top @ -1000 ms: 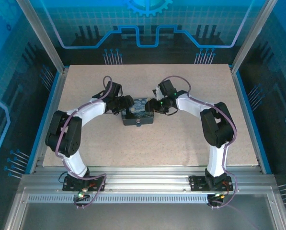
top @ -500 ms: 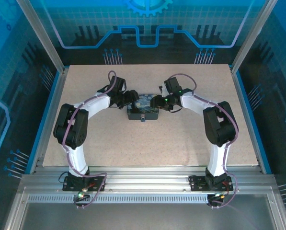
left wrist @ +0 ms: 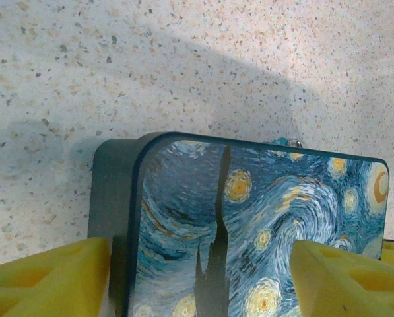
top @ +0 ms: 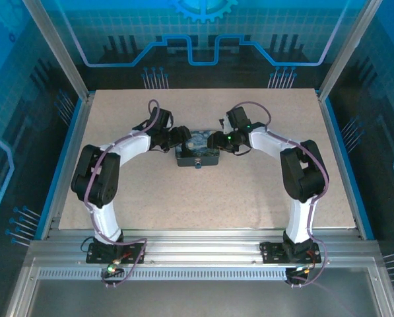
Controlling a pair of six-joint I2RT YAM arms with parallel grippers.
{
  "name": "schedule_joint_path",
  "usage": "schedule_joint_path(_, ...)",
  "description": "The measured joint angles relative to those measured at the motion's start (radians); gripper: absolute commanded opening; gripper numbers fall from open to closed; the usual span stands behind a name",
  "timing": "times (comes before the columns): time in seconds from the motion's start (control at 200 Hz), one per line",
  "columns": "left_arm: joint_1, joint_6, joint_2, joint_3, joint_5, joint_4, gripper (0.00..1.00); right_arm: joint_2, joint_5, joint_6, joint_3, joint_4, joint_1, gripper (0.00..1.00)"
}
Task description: Unlock the padlock with the key
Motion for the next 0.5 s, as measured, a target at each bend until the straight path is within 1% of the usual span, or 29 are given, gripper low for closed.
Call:
schedule_joint_path(0.28, 0.013, 0.000, -0.022, -0.021, 0.000, -0.005, 0.74, 0.000, -0.003, 0.003, 0.000, 0.003, 0.019, 0.55)
schedule_joint_path(0.5, 0.024, 0.001, -0.035, -0.022, 0.011, -0.005, 0.75, 0.000, -0.003, 0.003, 0.000, 0.002, 0.026, 0.58)
